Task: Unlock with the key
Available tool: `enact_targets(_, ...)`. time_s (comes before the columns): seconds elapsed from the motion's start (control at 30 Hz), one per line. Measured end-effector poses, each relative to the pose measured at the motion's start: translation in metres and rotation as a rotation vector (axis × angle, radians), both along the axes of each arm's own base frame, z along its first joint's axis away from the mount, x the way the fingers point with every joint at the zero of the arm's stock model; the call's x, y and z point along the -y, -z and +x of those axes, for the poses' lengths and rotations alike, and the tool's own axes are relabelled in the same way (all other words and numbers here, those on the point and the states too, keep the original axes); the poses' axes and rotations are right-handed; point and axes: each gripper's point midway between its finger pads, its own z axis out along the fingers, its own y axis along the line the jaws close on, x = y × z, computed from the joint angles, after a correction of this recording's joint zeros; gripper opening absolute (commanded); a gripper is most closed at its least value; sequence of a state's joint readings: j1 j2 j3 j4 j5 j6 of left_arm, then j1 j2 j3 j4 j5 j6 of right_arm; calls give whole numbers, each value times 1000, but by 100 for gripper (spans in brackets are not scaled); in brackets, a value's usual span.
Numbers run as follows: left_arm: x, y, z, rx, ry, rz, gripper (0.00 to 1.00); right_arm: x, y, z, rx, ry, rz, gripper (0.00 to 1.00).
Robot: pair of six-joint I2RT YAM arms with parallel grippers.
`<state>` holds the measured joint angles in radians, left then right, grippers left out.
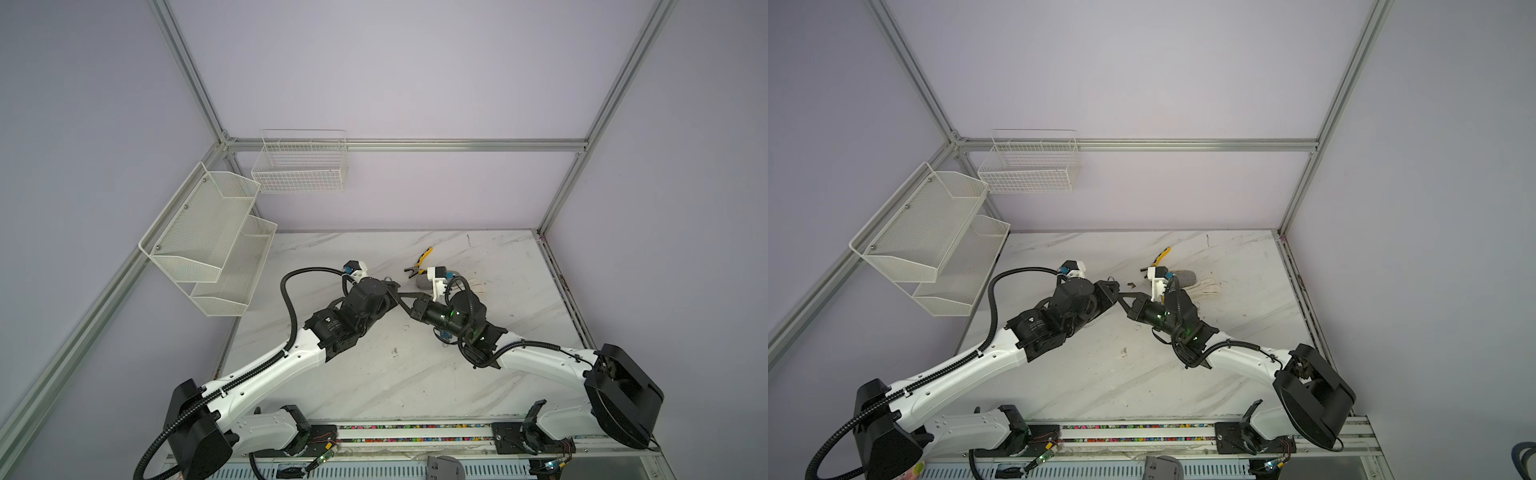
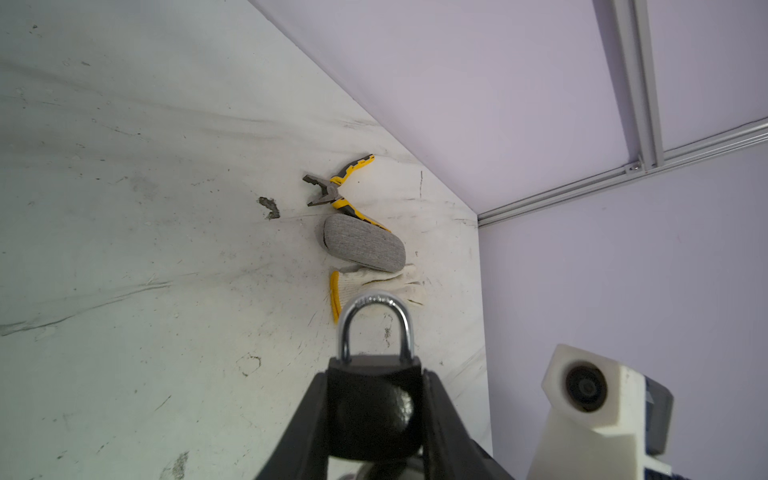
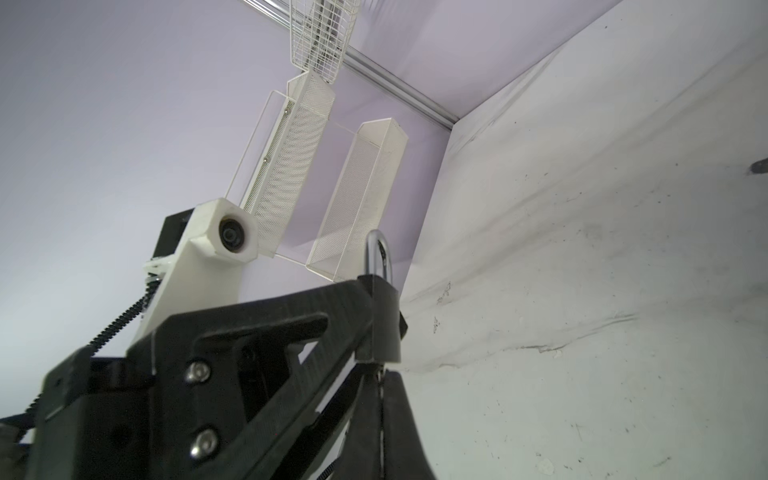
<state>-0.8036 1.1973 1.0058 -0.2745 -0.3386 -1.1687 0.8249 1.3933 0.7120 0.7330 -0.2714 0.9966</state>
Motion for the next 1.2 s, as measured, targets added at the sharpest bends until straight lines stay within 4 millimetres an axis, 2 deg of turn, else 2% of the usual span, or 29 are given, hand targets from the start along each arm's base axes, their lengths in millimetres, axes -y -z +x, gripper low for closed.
enact_targets(0.5, 6, -32, 8, 140, 9, -146, 0, 5, -31, 7, -58, -14, 227, 0)
enact_targets(0.67, 4, -42, 6, 171, 15, -154, 0, 6, -39, 5, -35, -24, 253, 0)
enact_targets(0.83, 1, -43, 4, 188, 27, -111, 0, 4, -39, 3, -8, -33, 235, 1)
enact_targets(1.03, -4, -34, -2, 196, 63, 15, 0, 3, -26, -1, 29, -21, 122, 36)
enact_targets(1.2, -14, -34, -7, 244, 104, 173, 0, 15, -21, -3, 63, 27, 6, 48)
